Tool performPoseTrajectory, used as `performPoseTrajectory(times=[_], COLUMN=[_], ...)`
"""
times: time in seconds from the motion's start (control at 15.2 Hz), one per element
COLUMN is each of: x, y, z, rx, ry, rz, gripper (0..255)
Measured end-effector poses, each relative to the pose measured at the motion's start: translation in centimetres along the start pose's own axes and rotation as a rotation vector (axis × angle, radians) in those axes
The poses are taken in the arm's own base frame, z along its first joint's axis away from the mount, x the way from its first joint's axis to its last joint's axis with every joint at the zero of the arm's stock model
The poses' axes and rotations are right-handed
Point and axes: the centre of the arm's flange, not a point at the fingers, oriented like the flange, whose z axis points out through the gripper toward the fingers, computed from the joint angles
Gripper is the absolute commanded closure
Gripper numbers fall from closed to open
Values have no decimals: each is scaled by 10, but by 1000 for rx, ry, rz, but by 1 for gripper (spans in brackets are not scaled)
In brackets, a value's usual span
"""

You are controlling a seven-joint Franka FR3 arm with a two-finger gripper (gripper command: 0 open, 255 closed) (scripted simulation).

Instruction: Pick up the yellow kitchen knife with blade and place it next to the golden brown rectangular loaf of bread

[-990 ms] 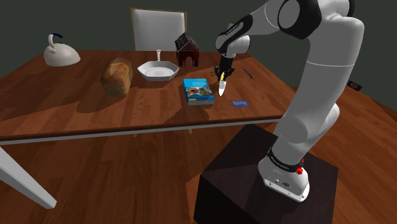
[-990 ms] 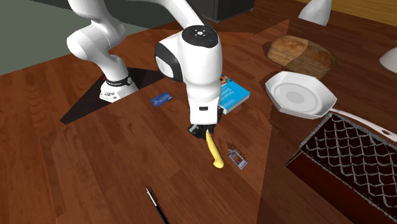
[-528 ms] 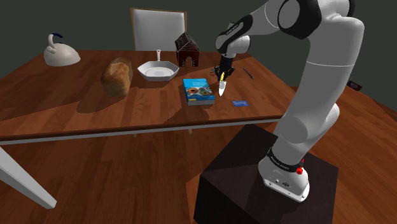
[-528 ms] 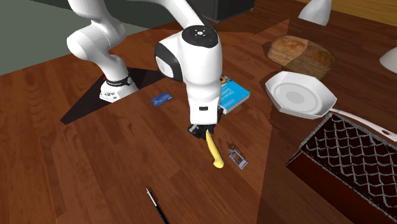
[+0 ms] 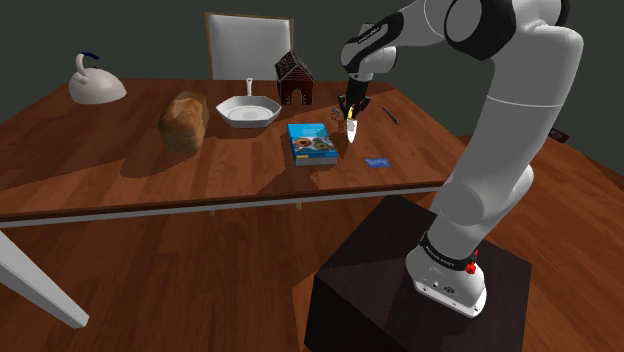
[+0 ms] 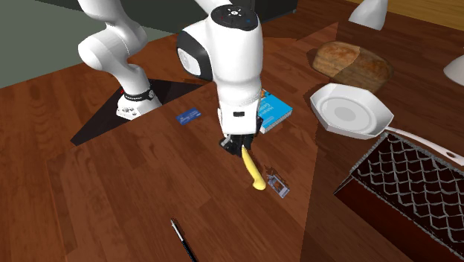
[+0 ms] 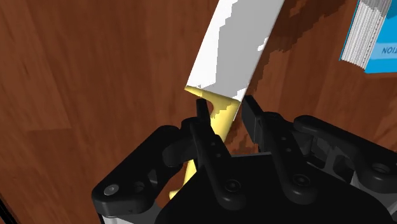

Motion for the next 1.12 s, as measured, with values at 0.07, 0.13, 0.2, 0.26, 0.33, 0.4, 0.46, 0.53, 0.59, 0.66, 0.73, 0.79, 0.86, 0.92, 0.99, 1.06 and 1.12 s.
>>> performPoseTrajectory(times=[0.07, 0.13, 0.2, 0.26, 0.33, 0.4, 0.46, 0.53, 0.59, 0.66, 0.73, 0.79, 0.86, 0.92, 0.99, 1.06, 1.12], x=[0, 1, 1, 2, 1, 1, 2, 3, 3, 4, 4, 5, 5, 6, 6, 6, 6], y=[0, 0, 0, -1, 0, -1, -2, -2, -2, -3, -2, -1, -2, -3, -4, -4, -4], z=[-6, -12, -16, -22, -28, -33, -38, -42, -47, -52, -59, -64, -69, -74, -79, -85, -90], rx=[0, 0, 0, 0, 0, 0, 0, 0, 0, 0, 0, 0, 0, 0, 0, 0, 0], ry=[0, 0, 0, 0, 0, 0, 0, 0, 0, 0, 0, 0, 0, 0, 0, 0, 0], rz=[0, 0, 0, 0, 0, 0, 0, 0, 0, 0, 0, 0, 0, 0, 0, 0, 0], gripper=[255, 255, 255, 255, 255, 255, 255, 255, 255, 255, 255, 255, 255, 255, 255, 255, 255])
